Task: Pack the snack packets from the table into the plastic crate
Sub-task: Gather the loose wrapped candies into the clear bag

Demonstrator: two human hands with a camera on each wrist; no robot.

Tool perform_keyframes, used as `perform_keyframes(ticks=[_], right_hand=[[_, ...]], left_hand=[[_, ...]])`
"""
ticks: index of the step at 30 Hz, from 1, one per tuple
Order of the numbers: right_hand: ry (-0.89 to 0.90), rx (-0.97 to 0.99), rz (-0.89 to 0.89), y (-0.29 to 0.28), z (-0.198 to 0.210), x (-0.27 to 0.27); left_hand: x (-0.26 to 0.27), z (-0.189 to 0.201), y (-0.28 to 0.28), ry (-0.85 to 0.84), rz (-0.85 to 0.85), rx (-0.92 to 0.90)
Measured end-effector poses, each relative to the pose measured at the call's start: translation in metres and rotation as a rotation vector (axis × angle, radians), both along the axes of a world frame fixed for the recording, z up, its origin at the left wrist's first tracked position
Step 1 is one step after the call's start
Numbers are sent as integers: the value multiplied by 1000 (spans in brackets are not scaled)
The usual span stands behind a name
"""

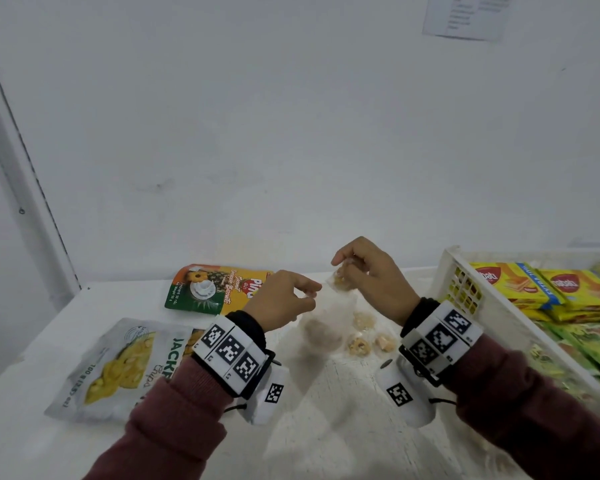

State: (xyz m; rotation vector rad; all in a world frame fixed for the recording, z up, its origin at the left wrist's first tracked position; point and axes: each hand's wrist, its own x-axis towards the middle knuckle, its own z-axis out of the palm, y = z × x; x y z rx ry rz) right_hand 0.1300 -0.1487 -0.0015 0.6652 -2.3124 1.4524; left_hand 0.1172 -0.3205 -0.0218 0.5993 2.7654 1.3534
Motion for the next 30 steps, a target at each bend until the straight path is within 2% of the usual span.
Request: perform_keyframes(ticks=[7,11,14,17,21,23,26,30], right_hand=[[86,499,40,5,-18,-7],[128,930,5,8,-16,-3],[172,1072,-43,9,-16,-1],[174,943,-86,11,-11,-1],[202,702,-76,16,-2,4],[216,660,-57,18,4,6],[258,685,-50,19,10,7],[383,608,-22,23,13,5]], left_hand=[[-1,-1,0,-6,7,68],[1,-1,1,-37,43,191],[5,0,3,-66,42,277],[5,-12,1,-135,-32,341],[2,-40,-2,-306,-166,247],[3,-47,-2,-348,-192,297],[4,-48,0,-295,-216,381],[5,-41,1,-174,-168,428]])
